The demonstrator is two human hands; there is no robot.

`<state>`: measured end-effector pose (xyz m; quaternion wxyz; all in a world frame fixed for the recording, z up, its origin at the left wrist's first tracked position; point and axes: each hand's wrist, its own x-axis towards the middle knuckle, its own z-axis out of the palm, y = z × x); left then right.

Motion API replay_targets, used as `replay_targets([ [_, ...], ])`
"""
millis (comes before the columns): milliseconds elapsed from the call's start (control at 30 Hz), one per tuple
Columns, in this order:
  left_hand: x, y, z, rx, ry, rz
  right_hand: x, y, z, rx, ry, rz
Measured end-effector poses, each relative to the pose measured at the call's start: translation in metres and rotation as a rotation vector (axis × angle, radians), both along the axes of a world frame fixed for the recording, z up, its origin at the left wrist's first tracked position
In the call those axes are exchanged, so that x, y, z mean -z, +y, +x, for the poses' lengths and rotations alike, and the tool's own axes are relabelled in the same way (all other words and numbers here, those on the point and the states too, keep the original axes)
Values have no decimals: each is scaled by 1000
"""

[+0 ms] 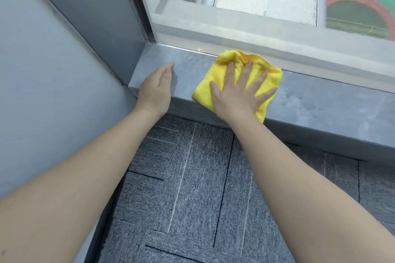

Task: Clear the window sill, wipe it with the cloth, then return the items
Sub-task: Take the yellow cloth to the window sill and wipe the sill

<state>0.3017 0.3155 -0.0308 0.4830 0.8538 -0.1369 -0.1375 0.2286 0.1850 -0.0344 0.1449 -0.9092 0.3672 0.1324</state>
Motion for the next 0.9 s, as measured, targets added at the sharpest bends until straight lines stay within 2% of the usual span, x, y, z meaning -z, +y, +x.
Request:
replay_targets([
  [133, 1, 4, -1, 46, -21, 41, 4, 12, 20, 37, -35, -47],
  [233, -1, 1, -1, 68, -17, 30, 5, 12, 13, -201, -108, -103],
  [333, -3, -4, -2, 71, -17, 11, 4, -1, -7, -468, -177, -76],
  [467, -6, -18, -6, 71, -26, -12, 3, -19, -41, -573, -177, -61],
  [633, -5, -38, -18, 149, -69, 26, 4, -42, -79, -391, -3, -194],
  [833, 0, -57, -31, 274, -114, 75, 1, -57, -73, 104, 22, -84],
  [900, 1, -60, -30, 297, -117, 110, 1, -61, -63, 206, 22, -64],
])
